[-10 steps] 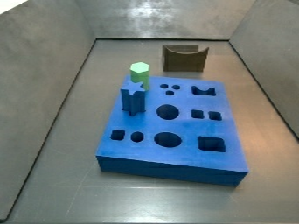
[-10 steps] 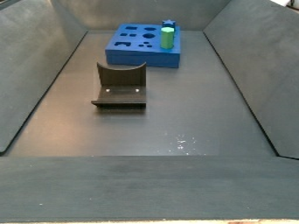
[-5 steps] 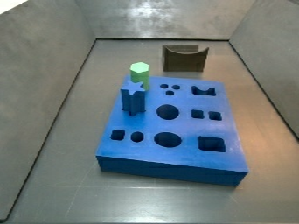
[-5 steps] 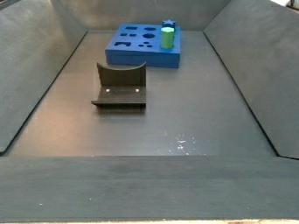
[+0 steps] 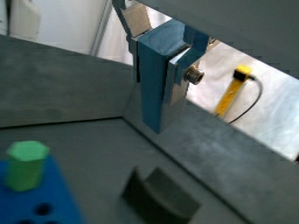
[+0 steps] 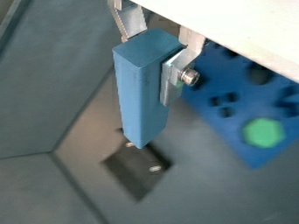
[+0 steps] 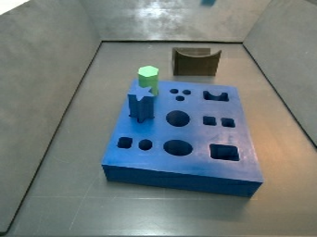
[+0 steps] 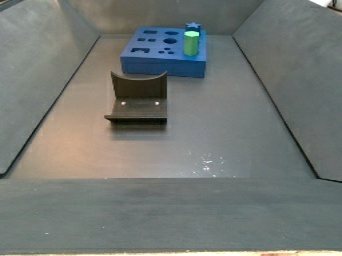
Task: Pick up the rectangle object. Move up. Place the rectangle object on the fixture. Regrasp the rectangle object. Move to above the board. Insert the rectangle object.
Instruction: Move to above the board.
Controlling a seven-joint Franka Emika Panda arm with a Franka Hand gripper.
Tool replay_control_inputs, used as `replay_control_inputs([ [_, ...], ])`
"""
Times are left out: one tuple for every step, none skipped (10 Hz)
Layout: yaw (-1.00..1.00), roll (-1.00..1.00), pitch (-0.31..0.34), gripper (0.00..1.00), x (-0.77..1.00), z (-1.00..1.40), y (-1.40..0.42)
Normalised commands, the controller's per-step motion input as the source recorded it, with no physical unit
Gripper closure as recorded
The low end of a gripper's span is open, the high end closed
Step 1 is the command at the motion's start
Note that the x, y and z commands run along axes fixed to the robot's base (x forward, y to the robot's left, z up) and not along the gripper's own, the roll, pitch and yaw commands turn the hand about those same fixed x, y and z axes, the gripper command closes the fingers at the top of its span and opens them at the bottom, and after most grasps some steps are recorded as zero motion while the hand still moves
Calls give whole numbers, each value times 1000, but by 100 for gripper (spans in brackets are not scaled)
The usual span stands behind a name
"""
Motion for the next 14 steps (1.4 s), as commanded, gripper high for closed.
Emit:
replay_control_inputs([
  [-60, -1000, -77, 100, -1000, -346, -639],
  [-57, -1000, -81, 100, -1000, -335, -616],
  [-52, -1000, -90, 100, -1000, -315, -575],
  [-48, -1000, -92, 100, -643, -182, -331],
  [-47, -1000, -93, 100, -406, -104, -184],
  [-53, -1000, -85, 100, -245, -54, -92],
  [-56, -1000, -77, 100, -132, -31, -31],
  [-55, -1000, -79, 100, -97, -11, -5],
  [-53, -1000, -83, 100, -86, -5, 9],
  [-51, -1000, -90, 100, -76, 3, 26],
  [-46, -1000, -94, 100, -67, 6, 37],
  [-41, -1000, -97, 100, -59, 8, 39],
  [-42, -1000, -99, 100, -50, 4, 34],
  [-33, -1000, -102, 100, -50, 6, 37],
])
